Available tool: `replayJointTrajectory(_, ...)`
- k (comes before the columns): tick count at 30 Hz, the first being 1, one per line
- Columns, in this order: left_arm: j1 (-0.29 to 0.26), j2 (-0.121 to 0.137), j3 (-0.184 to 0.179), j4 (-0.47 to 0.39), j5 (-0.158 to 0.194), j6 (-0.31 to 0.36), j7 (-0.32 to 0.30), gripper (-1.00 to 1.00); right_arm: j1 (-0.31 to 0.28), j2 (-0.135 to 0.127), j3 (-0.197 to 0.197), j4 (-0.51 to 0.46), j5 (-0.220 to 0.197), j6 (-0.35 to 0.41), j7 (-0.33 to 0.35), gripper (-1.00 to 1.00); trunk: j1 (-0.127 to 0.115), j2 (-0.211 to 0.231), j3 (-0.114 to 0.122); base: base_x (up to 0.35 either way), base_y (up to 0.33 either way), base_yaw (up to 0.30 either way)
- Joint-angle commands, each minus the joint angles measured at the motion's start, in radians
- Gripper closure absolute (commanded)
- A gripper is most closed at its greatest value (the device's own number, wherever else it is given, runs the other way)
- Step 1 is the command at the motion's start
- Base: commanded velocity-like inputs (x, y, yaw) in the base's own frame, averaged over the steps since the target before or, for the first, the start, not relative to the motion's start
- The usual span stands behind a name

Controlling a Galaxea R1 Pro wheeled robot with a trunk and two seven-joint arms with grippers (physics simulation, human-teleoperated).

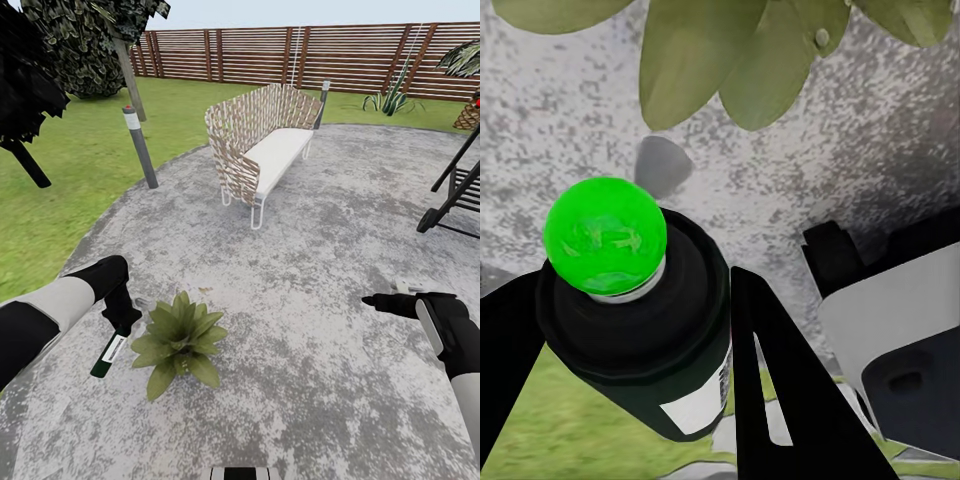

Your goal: Pick up the pesticide atomizer in the garden and spray insectifuge to fully cover both potted plants in the garden.

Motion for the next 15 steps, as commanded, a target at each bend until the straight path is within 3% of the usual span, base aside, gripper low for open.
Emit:
replayJointTrajectory(1, 0.001, 0.001, 0.002, -0.003, -0.011, 0.008, -0.009, 1.0, 0.0, 0.0, -0.001, -0.001, -0.005, 0.005, 0.001, -1.0, 0.0, 0.0, -0.001, 0.055, 0.0, -0.029)
replayJointTrajectory(5, 0.013, 0.001, 0.001, -0.003, -0.011, 0.008, -0.009, 1.0, 0.0, 0.0, -0.001, -0.001, -0.005, 0.005, 0.0, -1.0, 0.0, 0.0, -0.001, 0.094, 0.0, -0.124)
replayJointTrajectory(11, 0.031, 0.003, 0.001, -0.003, -0.011, 0.008, -0.009, 1.0, 0.0, 0.0, -0.001, -0.001, -0.005, 0.005, 0.001, -1.0, 0.0, 0.0, -0.001, 0.011, 0.0, -0.246)
replayJointTrajectory(15, 0.038, 0.004, 0.001, -0.003, -0.011, 0.008, -0.009, 1.0, 0.0, 0.0, -0.001, -0.001, -0.005, 0.005, 0.0, -1.0, 0.0, 0.0, -0.001, 0.0, 0.0, -0.055)
